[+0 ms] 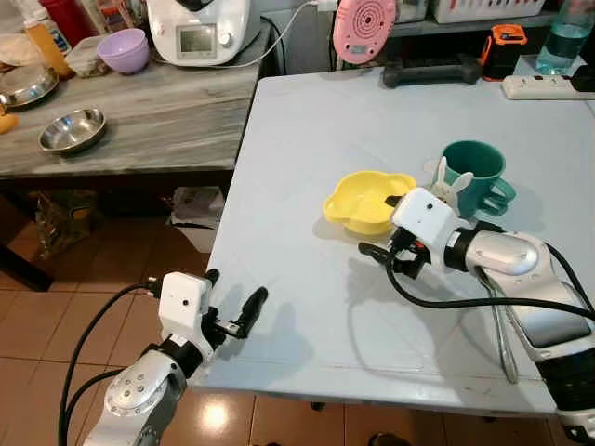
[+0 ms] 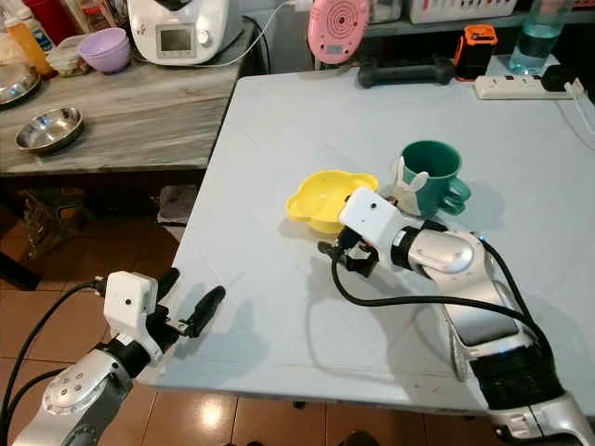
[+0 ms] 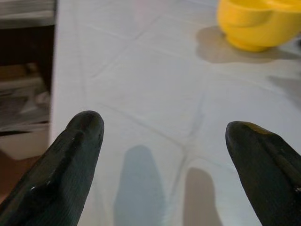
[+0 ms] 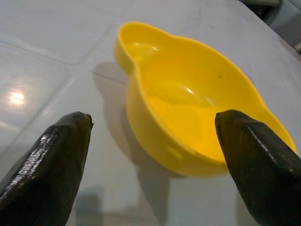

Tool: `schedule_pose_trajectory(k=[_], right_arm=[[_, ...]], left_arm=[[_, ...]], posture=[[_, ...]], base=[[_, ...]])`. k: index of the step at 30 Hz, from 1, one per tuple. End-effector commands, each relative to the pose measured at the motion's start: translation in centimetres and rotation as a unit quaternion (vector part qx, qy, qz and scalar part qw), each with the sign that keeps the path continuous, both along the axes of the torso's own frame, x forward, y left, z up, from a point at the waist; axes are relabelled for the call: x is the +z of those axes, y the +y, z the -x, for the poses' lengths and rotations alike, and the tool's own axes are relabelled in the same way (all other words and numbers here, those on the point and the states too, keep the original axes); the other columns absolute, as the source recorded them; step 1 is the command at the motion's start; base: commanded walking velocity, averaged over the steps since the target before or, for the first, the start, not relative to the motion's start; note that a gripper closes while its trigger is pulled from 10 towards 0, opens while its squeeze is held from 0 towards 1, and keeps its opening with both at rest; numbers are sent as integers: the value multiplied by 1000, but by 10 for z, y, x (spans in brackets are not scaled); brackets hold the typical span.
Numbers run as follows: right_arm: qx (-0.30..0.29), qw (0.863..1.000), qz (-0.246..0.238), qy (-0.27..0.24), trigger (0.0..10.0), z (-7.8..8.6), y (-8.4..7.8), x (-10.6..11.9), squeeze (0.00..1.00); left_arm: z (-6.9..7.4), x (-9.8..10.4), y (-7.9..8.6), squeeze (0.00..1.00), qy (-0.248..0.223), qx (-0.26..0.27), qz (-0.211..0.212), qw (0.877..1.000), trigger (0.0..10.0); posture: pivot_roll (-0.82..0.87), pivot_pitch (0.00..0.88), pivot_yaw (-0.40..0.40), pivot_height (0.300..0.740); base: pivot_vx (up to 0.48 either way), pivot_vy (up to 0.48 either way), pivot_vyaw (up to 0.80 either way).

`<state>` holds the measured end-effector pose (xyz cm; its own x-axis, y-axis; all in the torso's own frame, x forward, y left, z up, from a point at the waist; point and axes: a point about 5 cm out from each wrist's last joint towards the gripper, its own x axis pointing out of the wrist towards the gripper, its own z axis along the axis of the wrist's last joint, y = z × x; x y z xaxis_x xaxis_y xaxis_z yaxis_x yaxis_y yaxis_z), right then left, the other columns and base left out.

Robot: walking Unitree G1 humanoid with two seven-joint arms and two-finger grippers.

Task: Setting the table

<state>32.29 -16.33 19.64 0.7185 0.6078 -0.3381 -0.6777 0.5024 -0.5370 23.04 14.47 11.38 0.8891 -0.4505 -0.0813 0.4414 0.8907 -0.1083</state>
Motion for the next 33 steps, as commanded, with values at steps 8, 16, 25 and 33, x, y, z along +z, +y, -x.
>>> schedule_pose_trajectory(k=[8,16,25,33], right_arm=[[36,999,11,17,10000,-8,5,9,0],[25,995,34,93,10000,-14,-10,-7,0],[26,988,84,130,0,-25,-22,-22,0],[43,987,111,109,0,-31,-20,-19,0]], left_arm=[[0,14,1,0,-8,-45,28,999,10000],[0,19,-8,0,-7,-76,43,996,10000],[0,21,-13,0,-6,-96,43,994,10000],[-1,20,-14,0,-4,-96,42,994,10000]], posture=[[-240,185,142,740],[-251,189,146,740],[-257,188,147,740],[-254,181,145,740]], base=[[0,0,0],[0,0,0],[0,0,0],[0,0,0]])
